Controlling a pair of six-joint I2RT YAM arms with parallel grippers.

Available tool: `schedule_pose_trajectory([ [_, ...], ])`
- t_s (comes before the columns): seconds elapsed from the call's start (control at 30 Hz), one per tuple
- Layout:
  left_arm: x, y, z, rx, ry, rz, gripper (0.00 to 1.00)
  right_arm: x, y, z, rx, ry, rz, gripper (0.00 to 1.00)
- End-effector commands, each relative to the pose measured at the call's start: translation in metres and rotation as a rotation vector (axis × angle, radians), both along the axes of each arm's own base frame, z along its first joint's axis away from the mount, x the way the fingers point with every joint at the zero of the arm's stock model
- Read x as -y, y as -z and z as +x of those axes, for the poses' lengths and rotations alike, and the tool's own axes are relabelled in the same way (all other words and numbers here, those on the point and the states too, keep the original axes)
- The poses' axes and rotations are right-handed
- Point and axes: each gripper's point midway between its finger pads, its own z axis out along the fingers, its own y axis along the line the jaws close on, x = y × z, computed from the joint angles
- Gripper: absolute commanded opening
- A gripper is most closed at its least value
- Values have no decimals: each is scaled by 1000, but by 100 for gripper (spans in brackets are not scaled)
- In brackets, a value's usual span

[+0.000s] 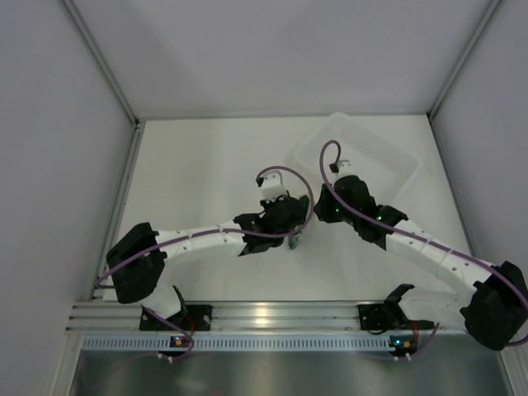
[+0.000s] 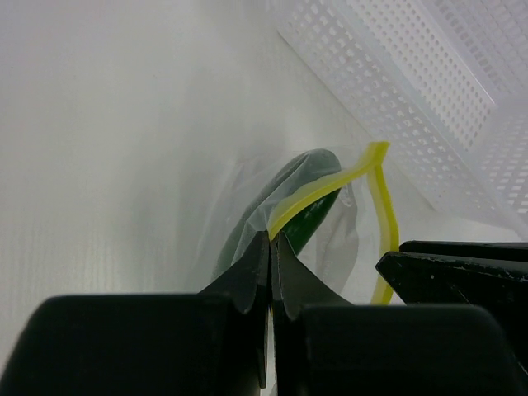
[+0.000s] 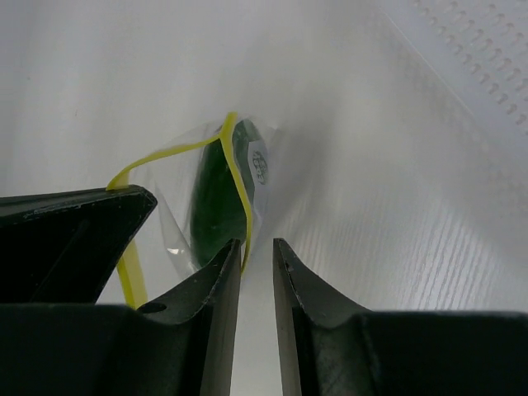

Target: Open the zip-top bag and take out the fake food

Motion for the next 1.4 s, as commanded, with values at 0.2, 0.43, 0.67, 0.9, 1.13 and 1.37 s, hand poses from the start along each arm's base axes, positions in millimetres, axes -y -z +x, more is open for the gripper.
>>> schedule_pose_trajectory([
  [0.2,23,-19,7,15,-3,-82,0,-26,-50,10,67,-27,166,24],
  [0.43,30,-12,7,-7,1,-92,0,-38,-64,11,107,-19,214,21],
  [0.67,34,-2,5,-40,1,-110,0,-49,-35,25,36,1,170,19],
  [0.9,30,-1,2,-53,-5,-131,0,-54,-4,32,9,28,162,17],
  [1.13,40,-5,-3,-69,72,-186,0,-56,21,34,-20,29,134,19],
  [1.37,58,-19,-15,-80,189,-250,0,-56,35,36,-29,41,131,32],
])
